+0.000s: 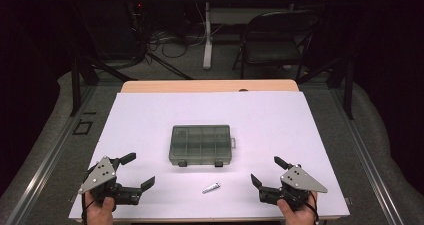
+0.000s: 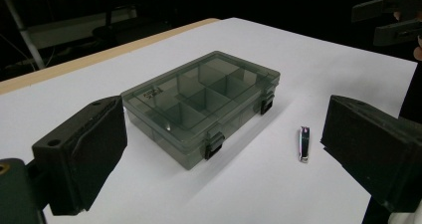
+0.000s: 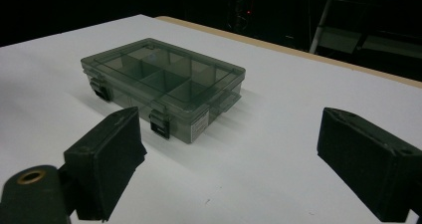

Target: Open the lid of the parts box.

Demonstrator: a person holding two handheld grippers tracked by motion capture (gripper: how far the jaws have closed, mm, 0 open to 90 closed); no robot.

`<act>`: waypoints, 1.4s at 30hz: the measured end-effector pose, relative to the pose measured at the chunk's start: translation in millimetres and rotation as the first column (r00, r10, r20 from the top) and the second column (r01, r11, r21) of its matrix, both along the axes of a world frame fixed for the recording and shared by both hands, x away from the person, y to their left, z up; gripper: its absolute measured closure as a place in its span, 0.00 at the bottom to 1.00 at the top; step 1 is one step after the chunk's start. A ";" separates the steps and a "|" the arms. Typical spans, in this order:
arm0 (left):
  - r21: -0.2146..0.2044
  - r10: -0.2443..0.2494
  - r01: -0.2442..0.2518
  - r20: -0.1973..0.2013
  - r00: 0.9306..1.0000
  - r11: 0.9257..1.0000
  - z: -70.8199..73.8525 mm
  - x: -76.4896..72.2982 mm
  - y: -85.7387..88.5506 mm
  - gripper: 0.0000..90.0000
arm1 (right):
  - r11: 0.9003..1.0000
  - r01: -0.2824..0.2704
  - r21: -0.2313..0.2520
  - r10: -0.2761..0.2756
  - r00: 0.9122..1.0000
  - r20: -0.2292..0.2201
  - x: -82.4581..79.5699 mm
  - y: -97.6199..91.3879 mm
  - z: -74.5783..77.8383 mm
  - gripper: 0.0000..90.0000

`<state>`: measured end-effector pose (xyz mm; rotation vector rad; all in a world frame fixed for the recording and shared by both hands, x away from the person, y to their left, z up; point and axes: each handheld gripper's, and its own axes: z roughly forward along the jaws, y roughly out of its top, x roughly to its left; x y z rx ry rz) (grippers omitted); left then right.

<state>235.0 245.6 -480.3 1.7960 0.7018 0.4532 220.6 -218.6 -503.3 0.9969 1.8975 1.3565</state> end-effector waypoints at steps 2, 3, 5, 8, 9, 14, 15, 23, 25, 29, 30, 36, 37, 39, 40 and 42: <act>-0.009 0.006 -0.006 -0.002 1.000 1.000 0.6 1.1 -1.1 0.04 | 1.000 0.003 -0.005 -0.003 1.000 0.003 0.0 0.4 0.3 0.11; -0.003 0.006 -0.006 -0.007 1.000 1.000 0.8 3.0 -1.9 0.04 | 1.000 0.002 -0.007 -0.002 1.000 -0.001 0.4 1.5 0.9 0.11; -0.003 0.008 -0.008 -0.013 1.000 1.000 0.3 4.6 -3.1 0.04 | 1.000 0.002 -0.005 -0.002 1.000 0.004 1.0 2.2 0.8 0.11; -0.001 -0.010 0.010 -0.027 1.000 1.000 -0.1 9.7 -5.7 0.04 | 0.999 -0.008 -0.037 0.008 1.000 -0.005 2.5 6.7 0.1 0.11; -0.005 -0.010 0.010 -0.032 0.999 1.000 -0.5 10.8 -6.0 0.04 | 0.999 -0.011 -0.045 0.011 1.000 -0.011 2.9 7.4 -0.2 0.11; -0.018 0.026 -0.027 -0.077 0.997 0.999 1.4 18.4 -6.0 0.04 | 1.000 -0.016 -0.016 0.015 0.998 -0.066 11.0 10.6 0.5 0.07; -0.018 0.026 -0.027 -0.089 0.996 0.999 2.1 20.8 -6.2 0.04 | 1.000 -0.022 -0.004 0.022 0.997 -0.075 14.0 11.9 0.3 0.07; 0.015 0.054 -0.052 -0.180 0.982 0.999 2.5 41.9 -19.4 0.04 | 0.999 -0.040 -0.021 0.036 0.987 -0.157 33.4 32.4 3.3 0.06; 0.019 0.060 -0.058 -0.177 0.982 0.998 3.0 44.7 -22.3 0.10 | 0.998 -0.047 -0.046 0.040 0.989 -0.142 33.5 38.0 7.0 0.09; 0.028 0.054 -0.049 -0.179 0.982 0.998 4.7 50.1 -26.4 0.21 | 0.995 -0.035 -0.089 0.024 0.992 -0.124 38.3 47.6 8.9 0.18; 0.028 0.054 -0.049 -0.179 0.982 0.998 4.7 50.1 -26.4 0.26 | 0.995 -0.028 -0.094 0.017 0.993 -0.121 39.7 49.0 9.0 0.22; 0.056 0.065 -0.056 -0.173 0.983 0.997 5.7 54.6 -32.6 0.46 | 0.994 -0.009 -0.104 -0.002 0.994 -0.107 48.5 56.9 10.0 0.49; 0.067 0.070 -0.059 -0.171 0.983 0.996 6.0 55.1 -34.0 0.50 | 0.994 -0.010 -0.106 -0.002 0.993 -0.116 49.5 57.2 9.9 0.52; 0.083 0.077 -0.063 -0.169 0.983 0.995 6.3 56.0 -35.8 0.55 | 0.997 -0.033 -0.075 0.022 0.989 -0.147 53.3 59.3 8.3 0.56; 0.098 0.090 -0.075 -0.161 0.983 0.992 5.6 56.4 -39.0 0.60 | 0.997 -0.041 -0.061 0.031 0.987 -0.157 54.8 60.5 7.7 0.57; 0.101 0.101 -0.085 -0.163 0.982 0.991 4.8 56.7 -40.6 0.62 | 0.998 -0.042 -0.057 0.032 0.987 -0.159 55.7 61.9 7.6 0.57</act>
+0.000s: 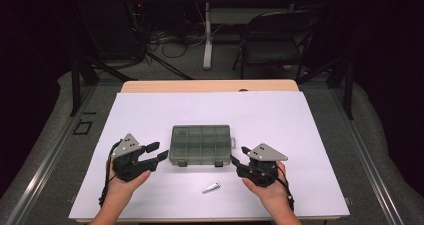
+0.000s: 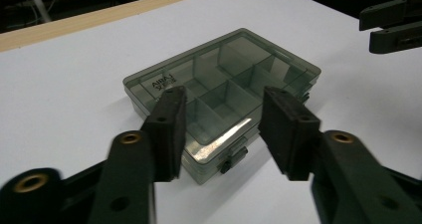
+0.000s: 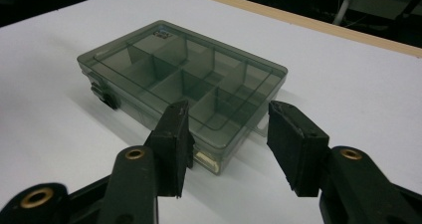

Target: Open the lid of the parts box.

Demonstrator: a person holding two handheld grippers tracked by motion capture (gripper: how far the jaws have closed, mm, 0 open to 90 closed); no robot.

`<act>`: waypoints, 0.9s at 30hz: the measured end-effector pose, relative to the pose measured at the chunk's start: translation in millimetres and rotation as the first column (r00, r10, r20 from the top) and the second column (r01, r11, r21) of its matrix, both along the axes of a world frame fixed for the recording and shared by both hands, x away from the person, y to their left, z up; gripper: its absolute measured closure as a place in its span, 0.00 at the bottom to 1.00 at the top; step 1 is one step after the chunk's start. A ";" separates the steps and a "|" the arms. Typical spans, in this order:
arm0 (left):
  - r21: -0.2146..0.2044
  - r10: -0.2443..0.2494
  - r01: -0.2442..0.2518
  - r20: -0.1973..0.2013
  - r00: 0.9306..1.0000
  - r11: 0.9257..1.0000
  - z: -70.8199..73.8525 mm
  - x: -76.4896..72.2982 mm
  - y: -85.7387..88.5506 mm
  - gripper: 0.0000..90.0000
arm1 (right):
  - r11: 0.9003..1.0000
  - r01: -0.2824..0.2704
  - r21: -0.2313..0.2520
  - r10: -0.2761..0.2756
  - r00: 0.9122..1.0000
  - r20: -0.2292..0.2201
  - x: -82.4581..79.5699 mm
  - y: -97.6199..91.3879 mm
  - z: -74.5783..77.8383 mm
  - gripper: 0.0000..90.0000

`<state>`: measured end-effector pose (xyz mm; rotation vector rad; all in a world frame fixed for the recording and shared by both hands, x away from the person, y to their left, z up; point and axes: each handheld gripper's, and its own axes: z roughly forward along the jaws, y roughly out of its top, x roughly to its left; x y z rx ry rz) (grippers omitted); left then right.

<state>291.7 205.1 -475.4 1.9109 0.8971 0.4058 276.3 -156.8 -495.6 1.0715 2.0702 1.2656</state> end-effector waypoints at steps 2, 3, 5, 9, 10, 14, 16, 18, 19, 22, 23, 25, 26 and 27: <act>-0.020 -0.020 0.019 -0.048 0.999 1.000 -2.9 3.1 -4.7 0.66 | 1.000 -0.008 -0.003 0.008 1.000 -0.015 1.9 6.8 -1.0 0.63; -0.016 -0.018 0.017 -0.052 0.998 1.000 -4.2 3.4 -6.8 0.67 | 1.000 -0.017 -0.001 0.017 0.999 -0.028 3.0 9.8 -2.0 0.64; 0.006 -0.013 0.013 -0.059 0.998 1.000 -7.9 5.4 -11.4 0.72 | 0.999 -0.016 -0.028 0.015 1.000 -0.019 4.5 15.3 -3.9 0.71; -0.005 -0.022 0.022 -0.078 0.997 1.000 -14.4 11.6 -18.1 0.90 | 0.998 -0.034 -0.048 0.034 0.999 0.000 9.1 23.5 -5.4 0.86; 0.008 -0.034 0.035 -0.094 0.995 0.999 -19.7 14.8 -22.7 0.95 | 0.998 -0.037 -0.045 0.037 0.999 -0.014 10.4 25.0 -6.7 0.90; 0.016 -0.032 0.034 -0.117 0.993 0.999 -30.4 16.3 -28.0 1.00 | 0.998 -0.039 -0.047 0.037 0.999 -0.036 11.1 29.8 -16.9 0.99; 0.021 -0.033 0.036 -0.118 0.992 0.999 -33.2 14.9 -29.1 1.00 | 0.999 -0.031 -0.045 0.029 0.998 -0.050 9.5 29.9 -23.2 1.00; 0.049 -0.045 0.051 -0.122 0.992 0.998 -38.5 11.5 -31.4 1.00 | 0.999 -0.032 -0.038 0.029 0.998 -0.064 8.3 29.9 -31.9 1.00; 0.071 -0.056 0.066 -0.130 0.990 0.995 -41.3 8.7 -32.1 1.00 | 0.999 -0.033 -0.042 0.030 0.996 -0.083 6.5 29.8 -36.3 1.00; 0.071 -0.049 0.059 -0.136 0.989 0.996 -43.3 6.2 -31.5 1.00 | 0.998 -0.036 -0.058 0.031 0.995 -0.090 5.6 31.0 -41.5 1.00; 0.071 -0.046 0.057 -0.140 0.989 0.996 -44.8 5.4 -31.1 1.00 | 0.997 -0.039 -0.064 0.033 0.995 -0.092 5.7 31.5 -43.1 1.00; 0.078 -0.038 0.051 -0.153 0.987 0.996 -48.7 5.0 -30.0 1.00 | 0.997 -0.036 -0.072 0.029 0.996 -0.089 6.3 31.6 -44.6 1.00; 0.086 -0.036 0.050 -0.155 0.987 0.995 -50.1 5.5 -29.4 1.00 | 0.997 -0.041 -0.071 0.035 0.995 -0.091 6.7 30.9 -45.2 1.00; 0.095 -0.029 0.044 -0.156 0.987 0.995 -51.5 5.8 -28.7 1.00 | 0.997 -0.040 -0.071 0.034 0.995 -0.096 6.6 30.3 -46.2 1.00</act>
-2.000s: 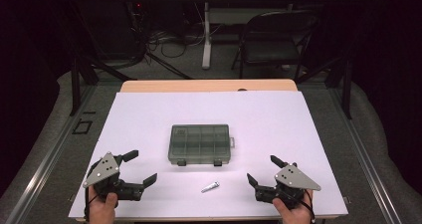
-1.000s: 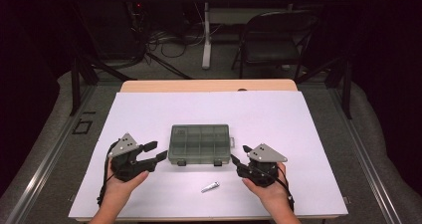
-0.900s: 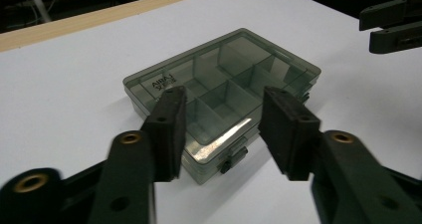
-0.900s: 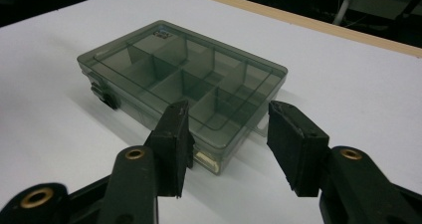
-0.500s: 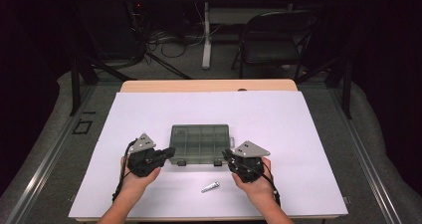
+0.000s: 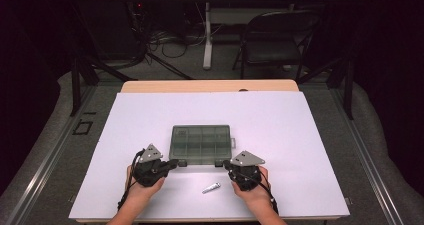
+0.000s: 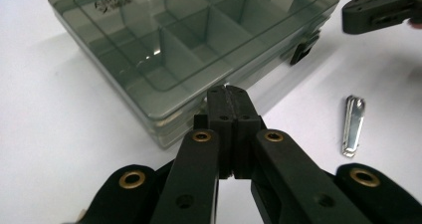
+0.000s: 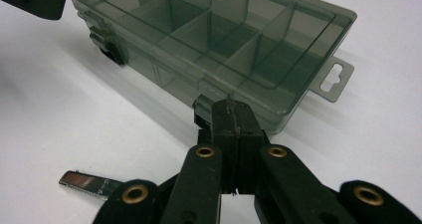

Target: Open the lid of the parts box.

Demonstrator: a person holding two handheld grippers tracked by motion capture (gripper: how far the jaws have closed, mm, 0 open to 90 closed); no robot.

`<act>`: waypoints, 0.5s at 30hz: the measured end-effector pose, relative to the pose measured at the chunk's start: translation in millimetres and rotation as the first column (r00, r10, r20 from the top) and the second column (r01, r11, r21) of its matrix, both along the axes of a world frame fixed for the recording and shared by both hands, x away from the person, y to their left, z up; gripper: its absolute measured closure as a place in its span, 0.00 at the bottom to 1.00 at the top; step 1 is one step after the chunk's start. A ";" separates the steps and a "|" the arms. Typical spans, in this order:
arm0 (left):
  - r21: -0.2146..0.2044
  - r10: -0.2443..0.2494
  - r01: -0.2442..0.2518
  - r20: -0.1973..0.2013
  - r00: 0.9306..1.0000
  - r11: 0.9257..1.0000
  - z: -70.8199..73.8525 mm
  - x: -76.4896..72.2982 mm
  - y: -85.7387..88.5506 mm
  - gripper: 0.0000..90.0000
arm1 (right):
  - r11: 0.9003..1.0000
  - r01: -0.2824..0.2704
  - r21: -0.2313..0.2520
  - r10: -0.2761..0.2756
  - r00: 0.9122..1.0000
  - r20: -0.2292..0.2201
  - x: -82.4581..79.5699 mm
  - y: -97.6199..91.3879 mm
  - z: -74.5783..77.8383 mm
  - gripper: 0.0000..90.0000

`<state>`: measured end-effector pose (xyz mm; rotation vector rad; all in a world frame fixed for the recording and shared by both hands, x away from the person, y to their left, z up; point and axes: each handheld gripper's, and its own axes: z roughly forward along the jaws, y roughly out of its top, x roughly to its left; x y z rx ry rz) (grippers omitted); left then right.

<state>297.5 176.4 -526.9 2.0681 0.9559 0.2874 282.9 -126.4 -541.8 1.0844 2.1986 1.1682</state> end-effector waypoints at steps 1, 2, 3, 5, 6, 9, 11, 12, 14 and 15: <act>0.009 0.001 -0.001 -0.006 1.000 1.000 -1.1 0.3 1.2 1.00 | 1.000 0.000 0.001 0.000 1.000 -0.005 0.0 -0.5 -1.4 1.00; 0.012 0.006 -0.006 -0.008 1.000 1.000 -2.3 0.1 2.2 1.00 | 1.000 0.005 -0.003 -0.005 1.000 -0.008 -0.1 -1.0 -3.0 1.00; 0.022 0.009 -0.009 -0.012 1.000 1.000 -3.2 -0.1 3.4 1.00 | 1.000 0.004 0.005 -0.004 1.000 -0.015 0.2 -1.1 -4.8 1.00; 0.032 0.009 -0.009 -0.018 1.000 0.999 -3.8 0.0 4.8 1.00 | 1.000 0.001 0.004 -0.001 1.000 -0.027 0.5 -1.5 -5.5 1.00; 0.038 0.009 -0.008 -0.036 0.999 0.999 -5.0 0.7 7.3 1.00 | 1.000 0.002 0.009 -0.002 1.000 -0.026 1.6 -0.2 -7.1 1.00; 0.041 0.016 -0.014 -0.056 0.998 0.999 -7.5 0.8 8.8 1.00 | 1.000 -0.005 0.003 0.005 0.999 -0.044 2.5 0.7 -7.9 1.00; 0.049 0.013 -0.010 -0.070 0.997 0.999 -9.9 0.8 7.4 1.00 | 1.000 -0.011 0.001 0.011 0.999 -0.043 3.1 2.6 -9.3 1.00; 0.054 0.012 -0.008 -0.069 0.998 0.999 -10.6 0.9 6.7 1.00 | 1.000 -0.013 -0.006 0.013 0.999 -0.044 3.4 3.1 -9.1 1.00; 0.056 0.008 -0.004 -0.072 0.997 0.998 -12.8 1.2 4.6 1.00 | 1.000 -0.013 -0.008 0.013 0.999 -0.042 4.3 4.0 -9.4 1.00; 0.056 0.008 -0.004 -0.072 0.997 0.998 -12.8 1.2 4.6 1.00 | 1.000 -0.011 -0.010 0.011 0.999 -0.041 5.0 3.9 -9.5 1.00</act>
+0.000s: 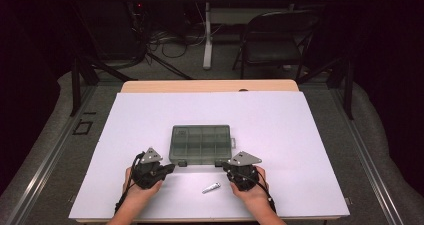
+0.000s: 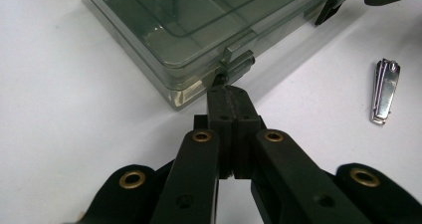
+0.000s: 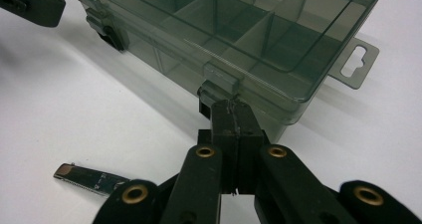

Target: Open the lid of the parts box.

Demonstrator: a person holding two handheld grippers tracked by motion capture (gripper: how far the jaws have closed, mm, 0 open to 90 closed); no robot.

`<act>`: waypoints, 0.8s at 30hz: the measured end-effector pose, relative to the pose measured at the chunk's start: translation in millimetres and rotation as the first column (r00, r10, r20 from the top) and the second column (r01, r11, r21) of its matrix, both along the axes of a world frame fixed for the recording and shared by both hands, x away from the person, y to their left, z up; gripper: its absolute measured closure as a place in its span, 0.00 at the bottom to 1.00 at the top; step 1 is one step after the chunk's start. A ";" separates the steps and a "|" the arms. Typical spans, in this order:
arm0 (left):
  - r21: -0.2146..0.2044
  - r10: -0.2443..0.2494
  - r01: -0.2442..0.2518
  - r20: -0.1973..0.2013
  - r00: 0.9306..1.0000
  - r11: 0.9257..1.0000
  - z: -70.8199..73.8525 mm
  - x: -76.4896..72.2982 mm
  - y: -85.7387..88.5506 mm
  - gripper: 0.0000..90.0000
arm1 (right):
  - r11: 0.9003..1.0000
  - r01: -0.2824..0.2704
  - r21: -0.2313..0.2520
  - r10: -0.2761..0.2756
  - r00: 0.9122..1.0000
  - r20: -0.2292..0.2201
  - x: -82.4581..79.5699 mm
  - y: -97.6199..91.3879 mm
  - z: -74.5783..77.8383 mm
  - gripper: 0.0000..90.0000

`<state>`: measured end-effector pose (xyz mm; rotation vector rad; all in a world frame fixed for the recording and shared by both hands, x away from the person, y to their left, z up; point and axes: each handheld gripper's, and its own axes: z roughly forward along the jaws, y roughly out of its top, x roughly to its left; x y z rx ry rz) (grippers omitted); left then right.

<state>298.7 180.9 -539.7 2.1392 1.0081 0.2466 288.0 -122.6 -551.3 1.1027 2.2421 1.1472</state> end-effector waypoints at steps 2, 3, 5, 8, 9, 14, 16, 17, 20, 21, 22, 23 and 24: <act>0.001 0.001 -0.001 0.000 1.000 1.000 -3.8 2.8 -3.6 1.00 | 1.000 0.003 0.003 -0.003 1.000 -0.004 1.2 -0.3 -0.6 1.00; 0.003 0.003 -0.003 -0.002 1.000 1.000 -5.1 4.0 -4.7 1.00 | 1.000 0.003 0.006 -0.003 1.000 -0.005 1.9 -0.5 -1.3 1.00; 0.005 0.003 -0.003 -0.003 1.000 1.000 -6.7 5.5 -6.0 1.00 | 1.000 0.003 0.006 -0.003 1.000 -0.008 2.4 -0.7 -1.9 1.00; -0.002 0.013 -0.013 -0.004 1.000 1.000 -8.8 6.8 -8.3 1.00 | 1.000 0.004 0.002 -0.004 1.000 -0.010 3.2 -0.7 -3.5 1.00; -0.001 0.010 -0.010 0.004 1.000 1.000 -7.9 7.5 -8.6 1.00 | 1.000 0.004 0.007 -0.004 1.000 -0.006 3.5 -0.5 -4.1 1.00; -0.018 0.011 -0.011 0.008 1.000 1.000 -5.0 7.0 -7.7 1.00 | 1.000 0.009 0.012 -0.009 1.000 -0.007 4.6 -0.5 -4.6 1.00; -0.019 0.012 -0.012 0.014 1.000 1.000 -4.4 7.4 -8.0 1.00 | 1.000 0.012 0.010 -0.012 1.000 -0.003 4.7 0.0 -4.9 1.00; -0.018 0.014 -0.014 0.017 1.000 1.000 -4.7 7.9 -8.2 1.00 | 1.000 0.013 0.012 -0.013 1.000 -0.002 4.7 0.1 -4.8 1.00; -0.020 0.014 -0.013 0.019 1.000 1.000 -4.7 8.3 -8.3 1.00 | 1.000 0.013 0.018 -0.013 1.000 -0.006 3.6 1.0 -3.5 1.00; -0.021 0.013 -0.012 0.021 1.000 1.000 -4.8 8.2 -8.5 1.00 | 1.000 0.005 0.017 -0.005 1.000 0.000 3.3 1.9 -3.6 1.00; -0.021 0.013 -0.012 0.021 1.000 1.000 -4.8 8.2 -8.5 1.00 | 1.000 0.005 0.017 -0.005 1.000 0.000 3.3 1.9 -3.6 1.00; -0.017 0.010 -0.009 0.025 1.000 1.000 -4.7 8.4 -8.7 1.00 | 1.000 0.001 0.010 -0.001 1.000 -0.001 2.9 3.3 -4.3 1.00; -0.018 0.009 -0.008 0.024 1.000 1.000 -4.7 8.5 -8.6 1.00 | 1.000 -0.002 0.011 0.002 1.000 -0.003 2.8 3.9 -4.6 1.00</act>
